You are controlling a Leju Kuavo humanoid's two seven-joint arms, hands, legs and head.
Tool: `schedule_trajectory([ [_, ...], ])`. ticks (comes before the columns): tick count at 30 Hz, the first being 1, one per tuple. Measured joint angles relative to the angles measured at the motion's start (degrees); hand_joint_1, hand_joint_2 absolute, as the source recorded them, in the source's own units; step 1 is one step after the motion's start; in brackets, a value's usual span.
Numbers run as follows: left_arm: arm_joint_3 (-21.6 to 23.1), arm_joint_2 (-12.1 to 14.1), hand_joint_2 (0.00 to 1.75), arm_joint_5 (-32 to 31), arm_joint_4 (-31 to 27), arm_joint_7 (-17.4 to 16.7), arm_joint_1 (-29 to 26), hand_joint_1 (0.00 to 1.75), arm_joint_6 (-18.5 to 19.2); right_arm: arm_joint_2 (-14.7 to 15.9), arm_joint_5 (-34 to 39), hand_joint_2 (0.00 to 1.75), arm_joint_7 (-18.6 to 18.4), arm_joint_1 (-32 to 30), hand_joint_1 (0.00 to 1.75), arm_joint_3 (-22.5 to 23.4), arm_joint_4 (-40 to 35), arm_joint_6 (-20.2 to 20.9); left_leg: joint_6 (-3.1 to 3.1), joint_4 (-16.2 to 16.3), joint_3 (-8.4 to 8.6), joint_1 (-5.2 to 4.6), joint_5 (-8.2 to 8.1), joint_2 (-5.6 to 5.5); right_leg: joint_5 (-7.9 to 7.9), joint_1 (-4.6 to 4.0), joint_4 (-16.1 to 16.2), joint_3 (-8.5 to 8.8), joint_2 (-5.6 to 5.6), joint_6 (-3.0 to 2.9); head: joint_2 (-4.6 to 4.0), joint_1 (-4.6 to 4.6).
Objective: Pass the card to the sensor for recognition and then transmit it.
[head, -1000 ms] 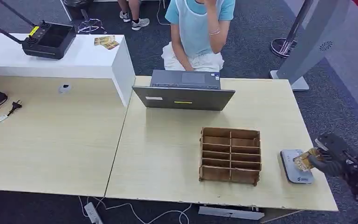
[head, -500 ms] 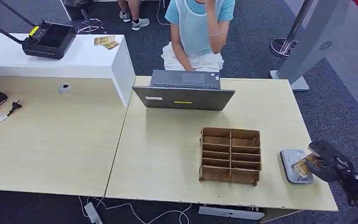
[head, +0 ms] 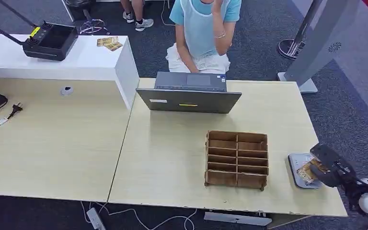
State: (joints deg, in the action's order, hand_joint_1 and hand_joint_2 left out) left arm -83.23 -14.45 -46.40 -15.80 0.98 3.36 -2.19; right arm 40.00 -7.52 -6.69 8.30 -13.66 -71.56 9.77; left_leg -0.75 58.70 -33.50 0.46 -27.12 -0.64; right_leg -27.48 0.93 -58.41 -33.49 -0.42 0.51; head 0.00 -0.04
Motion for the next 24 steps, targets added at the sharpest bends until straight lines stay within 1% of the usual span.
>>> schedule_trajectory([
  [5,0.0,0.0,0.00,0.3,0.0,0.1,0.0,0.00,0.0,-1.1,-1.3,1.75,0.3,0.1,1.75,0.4,-0.1,-0.9,0.00,0.0,0.00,0.00,0.00,0.00,0.00,0.00,0.0,0.00,0.00,0.00,0.00,0.00],
  [16,0.0,0.0,0.00,0.5,0.0,0.2,0.0,0.00,0.0,-1.2,-1.4,1.75,0.4,0.0,1.75,0.7,-0.4,-0.9,0.00,0.0,-0.01,0.00,0.00,0.00,0.00,0.01,0.0,0.00,-0.01,0.00,0.00,0.00],
  [20,0.0,0.0,0.00,0.8,0.0,0.3,-0.1,0.00,0.0,-1.3,-1.1,1.75,1.0,0.0,1.75,2.0,-1.1,-1.4,0.00,0.0,-0.01,-0.01,0.00,0.00,0.00,0.01,0.0,0.00,0.00,0.00,0.00,0.00],
  [24,0.0,-0.1,0.00,1.2,0.0,0.7,-0.1,0.00,0.0,-1.1,0.6,1.75,1.7,0.0,1.75,4.3,-2.9,-1.3,0.00,0.0,0.00,-0.01,0.00,0.00,0.00,0.01,0.0,-0.01,0.00,0.00,0.00,0.00],
])
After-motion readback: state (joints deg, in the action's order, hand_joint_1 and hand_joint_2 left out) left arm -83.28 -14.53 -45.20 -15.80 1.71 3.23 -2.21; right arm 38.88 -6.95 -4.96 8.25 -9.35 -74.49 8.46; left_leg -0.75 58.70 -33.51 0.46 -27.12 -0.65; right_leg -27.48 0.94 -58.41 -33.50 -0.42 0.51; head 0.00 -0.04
